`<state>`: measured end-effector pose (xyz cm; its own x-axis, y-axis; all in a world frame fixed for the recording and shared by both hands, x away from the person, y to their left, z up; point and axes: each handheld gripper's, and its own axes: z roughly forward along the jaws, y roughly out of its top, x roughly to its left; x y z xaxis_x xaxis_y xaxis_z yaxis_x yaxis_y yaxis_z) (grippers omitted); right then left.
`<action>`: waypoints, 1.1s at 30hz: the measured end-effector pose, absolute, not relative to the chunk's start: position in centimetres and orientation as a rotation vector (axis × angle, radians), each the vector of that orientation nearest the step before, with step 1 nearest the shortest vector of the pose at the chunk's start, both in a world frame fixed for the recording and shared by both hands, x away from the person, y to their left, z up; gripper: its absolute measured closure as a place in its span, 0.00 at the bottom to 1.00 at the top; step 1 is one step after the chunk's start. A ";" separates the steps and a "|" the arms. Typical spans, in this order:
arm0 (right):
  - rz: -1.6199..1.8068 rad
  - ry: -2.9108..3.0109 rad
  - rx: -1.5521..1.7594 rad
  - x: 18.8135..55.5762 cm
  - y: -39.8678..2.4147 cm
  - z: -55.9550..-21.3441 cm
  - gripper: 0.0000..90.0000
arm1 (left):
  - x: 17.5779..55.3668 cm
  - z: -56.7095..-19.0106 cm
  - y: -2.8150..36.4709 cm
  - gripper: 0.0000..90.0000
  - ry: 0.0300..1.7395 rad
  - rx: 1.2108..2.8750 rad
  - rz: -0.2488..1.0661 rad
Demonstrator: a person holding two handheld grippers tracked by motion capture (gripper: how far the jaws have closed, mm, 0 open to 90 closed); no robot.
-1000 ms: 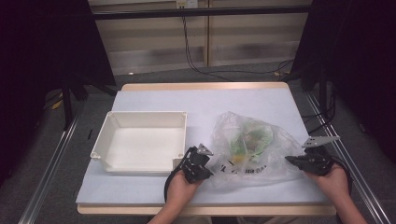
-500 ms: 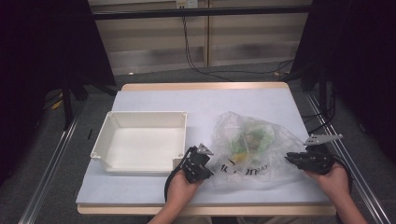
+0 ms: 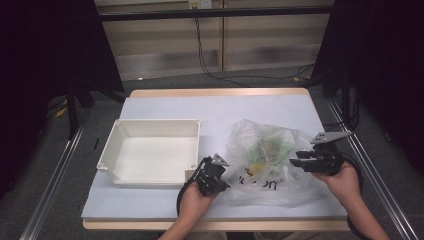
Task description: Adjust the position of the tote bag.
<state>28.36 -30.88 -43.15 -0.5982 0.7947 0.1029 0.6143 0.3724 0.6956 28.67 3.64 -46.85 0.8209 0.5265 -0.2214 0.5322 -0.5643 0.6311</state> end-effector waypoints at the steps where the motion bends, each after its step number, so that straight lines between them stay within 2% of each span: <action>1: 1.054 2.392 1.247 28.6 -30.5 -43.1 0.60 | 28.7 -46.8 3.7 0.98 0.768 2.286 -0.007; 5: 1.066 2.427 1.238 29.2 -28.7 -43.4 0.57 | 28.6 -46.7 3.7 0.98 0.770 2.278 -0.009; 6: 1.072 2.443 1.221 29.3 -28.5 -43.6 0.58 | 28.8 -46.5 4.0 0.98 0.731 2.319 0.000; 10: 1.056 2.505 1.208 29.0 -27.4 -44.7 0.61 | 28.6 -46.4 3.9 0.98 0.771 2.269 -0.006; 20: 1.066 2.575 1.183 26.8 -28.5 -47.1 0.92 | 28.6 -46.4 3.8 0.98 0.762 2.273 -0.003; 23: 1.059 2.589 1.173 26.2 -29.0 -47.3 0.98 | 28.7 -46.5 3.8 0.98 0.772 2.263 -0.004; 33: 1.054 2.608 1.126 25.3 -29.7 -47.5 1.00 | 28.7 -46.6 4.0 0.98 0.791 2.264 -0.006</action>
<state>25.26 -29.68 -47.54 -0.7183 0.6766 0.1618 0.5990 0.4832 0.6386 28.66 4.04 -46.63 0.8113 0.5387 -0.2271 0.5421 -0.5477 0.6373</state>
